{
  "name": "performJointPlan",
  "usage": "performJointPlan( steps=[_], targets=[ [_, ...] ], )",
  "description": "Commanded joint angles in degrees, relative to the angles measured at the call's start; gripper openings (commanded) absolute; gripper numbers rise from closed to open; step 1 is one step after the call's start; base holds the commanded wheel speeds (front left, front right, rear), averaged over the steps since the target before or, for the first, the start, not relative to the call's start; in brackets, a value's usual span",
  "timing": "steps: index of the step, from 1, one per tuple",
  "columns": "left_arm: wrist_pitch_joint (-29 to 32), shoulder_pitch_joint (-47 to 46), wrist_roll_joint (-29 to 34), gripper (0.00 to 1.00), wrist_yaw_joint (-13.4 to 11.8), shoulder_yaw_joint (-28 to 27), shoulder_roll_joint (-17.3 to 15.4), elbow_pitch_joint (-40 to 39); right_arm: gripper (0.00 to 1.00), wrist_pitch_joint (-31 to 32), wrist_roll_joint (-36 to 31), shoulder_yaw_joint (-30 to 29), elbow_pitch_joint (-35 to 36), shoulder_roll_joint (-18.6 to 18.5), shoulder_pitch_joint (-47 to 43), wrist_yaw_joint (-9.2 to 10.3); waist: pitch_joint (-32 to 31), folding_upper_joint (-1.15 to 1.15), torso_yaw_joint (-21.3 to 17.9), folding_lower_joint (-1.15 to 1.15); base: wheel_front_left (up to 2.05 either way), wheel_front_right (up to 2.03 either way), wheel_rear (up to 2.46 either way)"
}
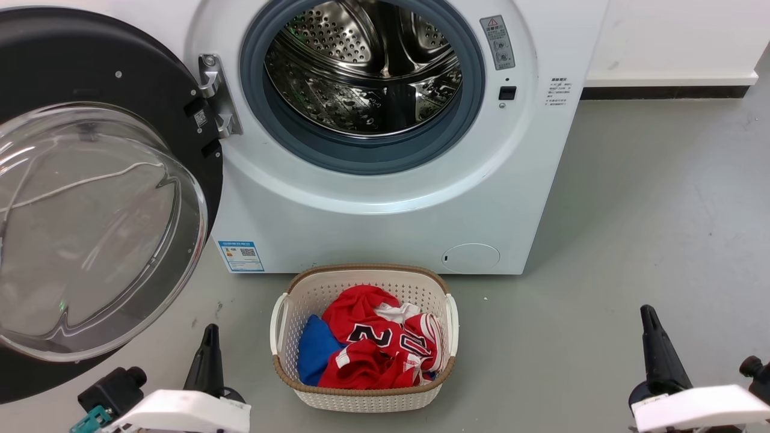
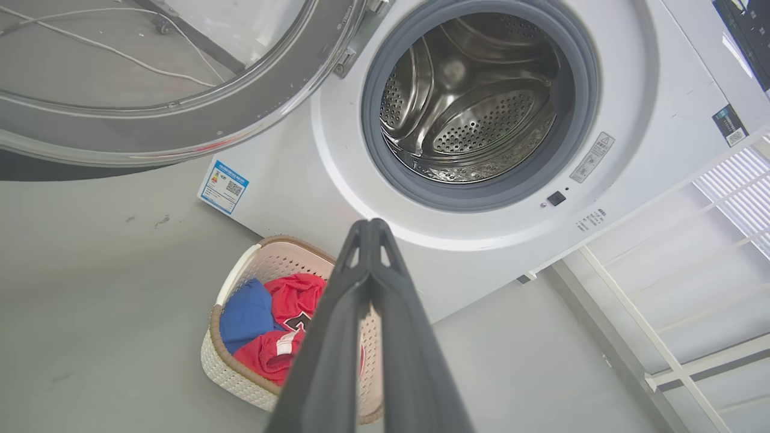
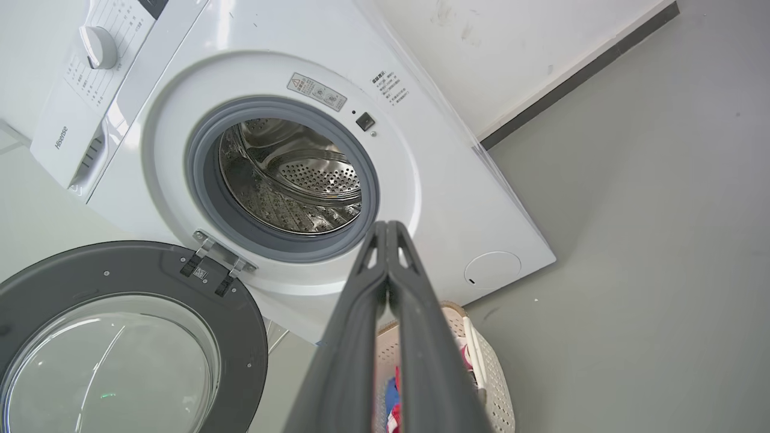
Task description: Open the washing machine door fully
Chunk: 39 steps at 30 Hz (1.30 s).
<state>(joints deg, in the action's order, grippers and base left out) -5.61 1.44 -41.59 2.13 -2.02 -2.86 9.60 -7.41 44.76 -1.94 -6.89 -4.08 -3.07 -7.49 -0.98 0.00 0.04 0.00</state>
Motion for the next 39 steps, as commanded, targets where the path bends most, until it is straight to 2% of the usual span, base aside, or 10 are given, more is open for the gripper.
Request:
performJointPlan(
  steps=[1, 39],
  targets=[
    [0.4, -1.7, -1.7, 0.00, 0.5, -0.2, 0.0, -0.5, 0.00, 0.3, 1.8, -0.1, 0.4, -0.5, 1.8, -0.01, 0.0, 0.00, 0.0, 0.00, 0.00, 0.00, 0.00],
    [6.9, -5.2, -28.6, 0.00, 3.2, -2.7, 0.0, 2.2, 0.00, 6.7, 28.0, -1.2, -3.6, -0.7, 6.2, -0.01, 0.5, 0.00, 0.0, 0.00, 0.00, 0.00, 0.00]
  ],
)
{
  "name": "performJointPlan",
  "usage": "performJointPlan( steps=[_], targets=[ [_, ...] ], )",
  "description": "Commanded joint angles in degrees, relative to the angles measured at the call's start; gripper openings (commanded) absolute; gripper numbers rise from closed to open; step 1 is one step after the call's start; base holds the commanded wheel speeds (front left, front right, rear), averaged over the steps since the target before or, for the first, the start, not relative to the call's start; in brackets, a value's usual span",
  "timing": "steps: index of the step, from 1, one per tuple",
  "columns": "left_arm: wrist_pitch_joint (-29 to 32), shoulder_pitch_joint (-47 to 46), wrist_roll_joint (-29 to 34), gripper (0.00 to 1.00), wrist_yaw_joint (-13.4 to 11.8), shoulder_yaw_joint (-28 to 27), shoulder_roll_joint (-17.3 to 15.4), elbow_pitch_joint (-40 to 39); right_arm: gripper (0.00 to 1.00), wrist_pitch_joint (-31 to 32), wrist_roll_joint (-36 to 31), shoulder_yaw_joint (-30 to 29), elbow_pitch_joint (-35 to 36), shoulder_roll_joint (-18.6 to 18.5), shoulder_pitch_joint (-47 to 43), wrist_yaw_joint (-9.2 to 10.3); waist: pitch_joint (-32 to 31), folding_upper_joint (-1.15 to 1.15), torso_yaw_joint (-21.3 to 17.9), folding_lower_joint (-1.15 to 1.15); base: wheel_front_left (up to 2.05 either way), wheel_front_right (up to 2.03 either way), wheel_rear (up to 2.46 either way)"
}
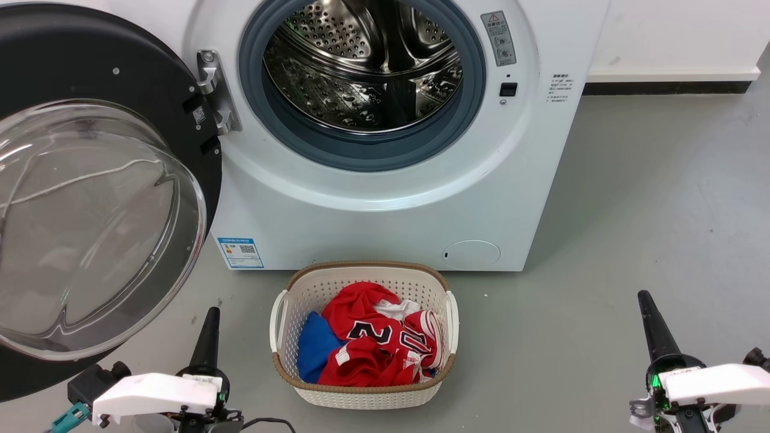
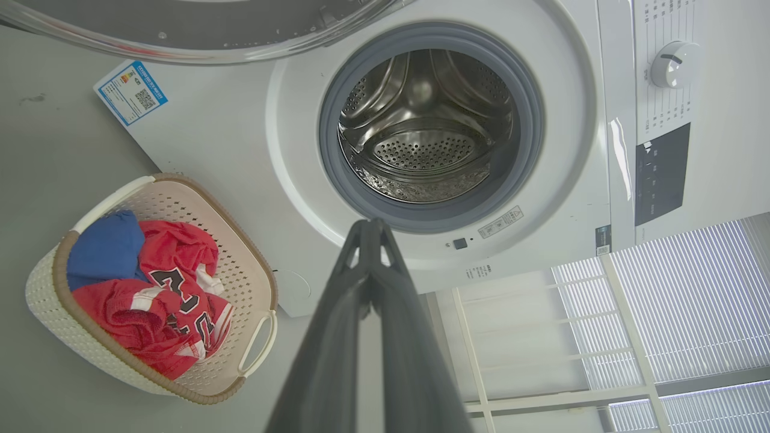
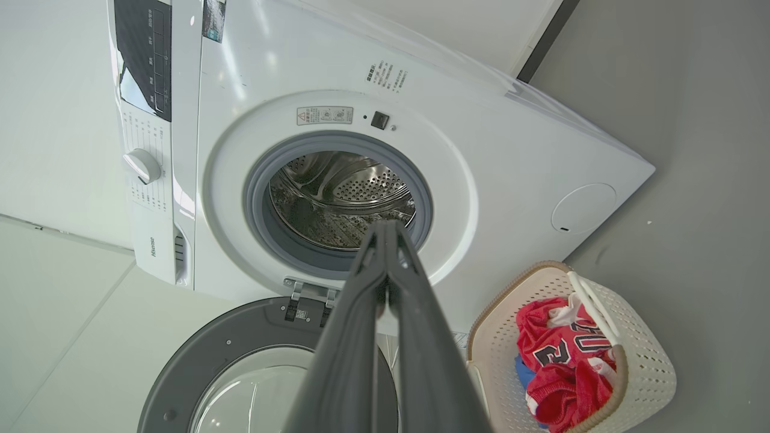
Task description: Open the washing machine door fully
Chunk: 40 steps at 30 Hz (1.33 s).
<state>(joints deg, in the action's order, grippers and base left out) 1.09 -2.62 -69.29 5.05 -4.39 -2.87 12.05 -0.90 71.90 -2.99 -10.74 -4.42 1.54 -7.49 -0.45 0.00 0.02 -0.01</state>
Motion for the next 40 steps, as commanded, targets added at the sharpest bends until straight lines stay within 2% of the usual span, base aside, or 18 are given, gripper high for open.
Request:
performJointPlan(
  steps=[1, 40],
  targets=[
    [0.3, -1.3, -1.4, 0.00, 0.4, -0.4, 0.0, -0.2, 0.00, 0.3, 1.5, -0.1, 0.1, -0.3, 1.6, -0.01, 0.0, 0.00, 0.0, 0.01, 0.00, 0.00, 0.00],
    [4.8, -3.7, -20.0, 0.00, 2.3, -2.0, 0.0, 1.8, 0.00, 5.2, 19.2, -1.4, -2.8, 0.1, 4.6, 0.00, 0.5, 0.00, 0.0, 0.01, 0.00, 0.00, 0.00]
  ],
)
